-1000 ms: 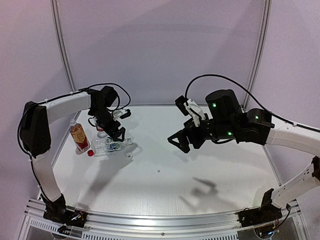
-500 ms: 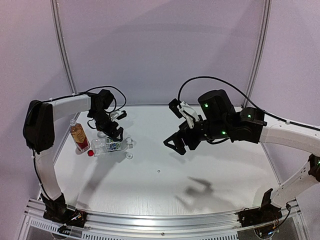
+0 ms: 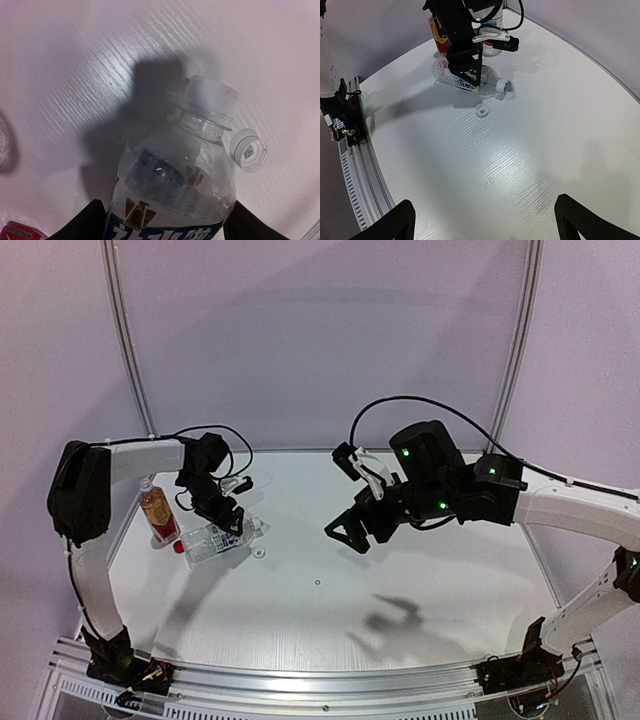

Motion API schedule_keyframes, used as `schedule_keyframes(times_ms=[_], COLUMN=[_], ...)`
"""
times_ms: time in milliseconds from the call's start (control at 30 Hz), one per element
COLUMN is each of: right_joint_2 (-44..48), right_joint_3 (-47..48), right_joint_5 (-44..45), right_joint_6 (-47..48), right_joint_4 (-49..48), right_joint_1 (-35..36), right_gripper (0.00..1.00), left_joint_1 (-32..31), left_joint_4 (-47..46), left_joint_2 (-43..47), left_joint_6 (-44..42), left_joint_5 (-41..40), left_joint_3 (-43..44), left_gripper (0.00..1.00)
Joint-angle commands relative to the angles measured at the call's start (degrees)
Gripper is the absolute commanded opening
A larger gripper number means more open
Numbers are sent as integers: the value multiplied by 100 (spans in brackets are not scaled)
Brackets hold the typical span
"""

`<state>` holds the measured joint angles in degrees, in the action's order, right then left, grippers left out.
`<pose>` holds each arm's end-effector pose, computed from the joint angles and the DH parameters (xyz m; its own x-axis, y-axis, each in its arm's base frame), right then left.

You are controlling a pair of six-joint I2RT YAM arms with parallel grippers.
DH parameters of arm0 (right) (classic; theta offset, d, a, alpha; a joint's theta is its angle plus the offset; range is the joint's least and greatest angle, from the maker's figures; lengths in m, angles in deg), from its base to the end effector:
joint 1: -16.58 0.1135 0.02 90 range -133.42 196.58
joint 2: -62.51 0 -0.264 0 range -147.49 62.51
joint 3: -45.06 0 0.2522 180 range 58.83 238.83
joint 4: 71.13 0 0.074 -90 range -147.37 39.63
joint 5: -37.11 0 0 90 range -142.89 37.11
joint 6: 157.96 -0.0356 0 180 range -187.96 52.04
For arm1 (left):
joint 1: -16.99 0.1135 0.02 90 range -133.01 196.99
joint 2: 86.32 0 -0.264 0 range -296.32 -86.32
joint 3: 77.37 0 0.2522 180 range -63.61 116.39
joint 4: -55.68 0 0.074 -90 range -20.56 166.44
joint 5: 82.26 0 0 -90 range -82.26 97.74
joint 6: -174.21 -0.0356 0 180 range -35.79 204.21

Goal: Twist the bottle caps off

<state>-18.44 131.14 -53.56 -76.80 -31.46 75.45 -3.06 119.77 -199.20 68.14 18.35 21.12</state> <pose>0.1650 0.2741 0.3346 -0.4219 -0.4014 -0.8129 -0.8056 0.5772 0.1331 0.3629 -0.1394 0.1873 -0.7817 0.5749 -0.2418 0.6118 0.7821 -0.1181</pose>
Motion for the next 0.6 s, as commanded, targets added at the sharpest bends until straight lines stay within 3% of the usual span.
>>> schedule_keyframes(times_ms=[0, 267, 400, 567], right_joint_2=[-150, -176, -197, -242], right_joint_3=[197, 198, 180, 205], right_joint_5=[-151, -135, -151, -226], right_joint_6=[39, -39, -60, -62], right_joint_4=[82, 48, 19, 5], right_joint_1=[58, 53, 52, 59], right_gripper=[99, 99, 99, 99], left_joint_1=[-141, -581, -933, -1096], left_joint_4=[-33, 136, 16, 180], left_joint_2=[-82, 122, 262, 254], left_joint_6=[216, 1716, 2195, 2191], left_joint_5=[45, -280, -468, -597], left_joint_3=[-57, -147, -393, -262], left_gripper=[76, 65, 70, 80])
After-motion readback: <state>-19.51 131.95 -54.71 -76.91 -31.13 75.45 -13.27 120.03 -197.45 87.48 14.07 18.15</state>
